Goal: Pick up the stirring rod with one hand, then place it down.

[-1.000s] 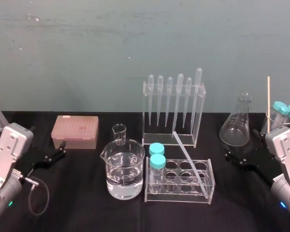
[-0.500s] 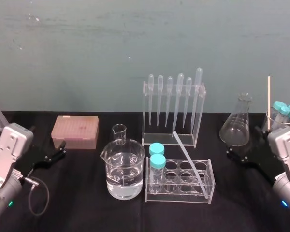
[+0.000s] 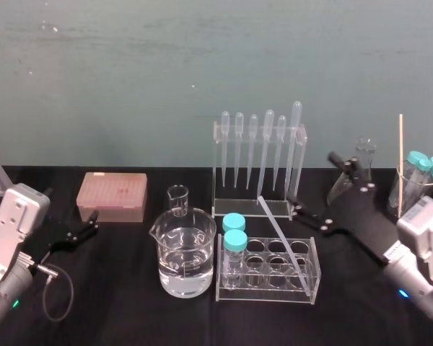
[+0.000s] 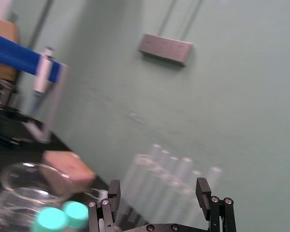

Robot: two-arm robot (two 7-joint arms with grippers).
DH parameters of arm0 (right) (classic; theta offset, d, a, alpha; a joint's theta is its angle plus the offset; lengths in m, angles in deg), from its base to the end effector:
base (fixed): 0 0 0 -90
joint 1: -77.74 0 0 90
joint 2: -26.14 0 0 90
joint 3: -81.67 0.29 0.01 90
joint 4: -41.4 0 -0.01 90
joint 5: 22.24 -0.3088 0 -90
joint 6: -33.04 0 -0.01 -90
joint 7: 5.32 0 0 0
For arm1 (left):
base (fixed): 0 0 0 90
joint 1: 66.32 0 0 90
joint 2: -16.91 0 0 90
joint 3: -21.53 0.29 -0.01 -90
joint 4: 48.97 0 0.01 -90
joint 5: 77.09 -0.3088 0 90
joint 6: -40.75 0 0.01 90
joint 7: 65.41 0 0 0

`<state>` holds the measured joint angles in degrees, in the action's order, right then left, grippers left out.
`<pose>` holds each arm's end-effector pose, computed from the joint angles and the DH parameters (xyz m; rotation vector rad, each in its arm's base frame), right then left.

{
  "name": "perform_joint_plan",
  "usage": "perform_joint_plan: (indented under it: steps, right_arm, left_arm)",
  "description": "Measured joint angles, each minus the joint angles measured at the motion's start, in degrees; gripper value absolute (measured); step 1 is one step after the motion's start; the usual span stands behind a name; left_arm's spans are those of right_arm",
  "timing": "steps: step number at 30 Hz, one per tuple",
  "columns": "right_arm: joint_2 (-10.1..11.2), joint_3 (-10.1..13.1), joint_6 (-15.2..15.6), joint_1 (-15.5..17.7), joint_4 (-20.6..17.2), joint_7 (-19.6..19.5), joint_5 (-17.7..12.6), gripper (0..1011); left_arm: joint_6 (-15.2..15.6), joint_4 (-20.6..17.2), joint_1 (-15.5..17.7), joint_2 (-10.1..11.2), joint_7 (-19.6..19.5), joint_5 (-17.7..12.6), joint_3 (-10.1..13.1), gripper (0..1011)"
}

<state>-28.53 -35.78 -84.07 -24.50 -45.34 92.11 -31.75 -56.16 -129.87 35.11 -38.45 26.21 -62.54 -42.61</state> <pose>0.3564 -0.0589 -0.2732 -0.0177 -0.6005 -0.9164 0.3581 0.0827 -0.3023 0.3043 -0.2850 1.2480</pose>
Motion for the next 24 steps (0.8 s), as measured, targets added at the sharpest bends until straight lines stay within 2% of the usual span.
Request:
perform_joint_plan:
  steps: [3, 4, 7, 12, 15, 21, 24]
  right_arm:
    - [-0.91, -1.03, 0.44, -1.42, 1.13, 4.58, -3.56, 1003]
    - [-1.35, -1.34, 1.76, -2.06, 1.78, 6.84, -5.77, 1003]
    - [-2.02, -1.69, 4.03, -2.92, 2.78, 9.71, -8.74, 1003]
    - [-3.10, -2.08, 9.87, -4.44, 4.82, 14.49, -13.52, 1003]
    - [-3.83, -2.32, 14.50, -5.54, 6.50, 17.65, -16.19, 1003]
    - [-4.49, -2.57, 19.99, -6.78, 8.21, 20.24, -17.69, 1003]
    - [-4.63, -2.57, 21.53, -7.00, 8.48, 20.37, -17.61, 1003]
  left_arm:
    - [0.00, 0.00, 0.00, 0.00, 0.00, 0.00, 0.00, 1000]
    - [0.00, 0.00, 0.00, 0.00, 0.00, 0.00, 0.00, 1000]
    - [0.00, 0.00, 0.00, 0.00, 0.00, 0.00, 0.00, 1000]
    - [0.00, 0.00, 0.00, -0.01, 0.00, 0.00, 0.00, 1000]
    - [0.00, 0.00, 0.00, 0.00, 0.00, 0.00, 0.00, 1000]
    - [0.00, 0.00, 0.00, 0.00, 0.00, 0.00, 0.00, 1000]
    - [0.00, 0.00, 0.00, 0.00, 0.00, 0.00, 0.00, 1000]
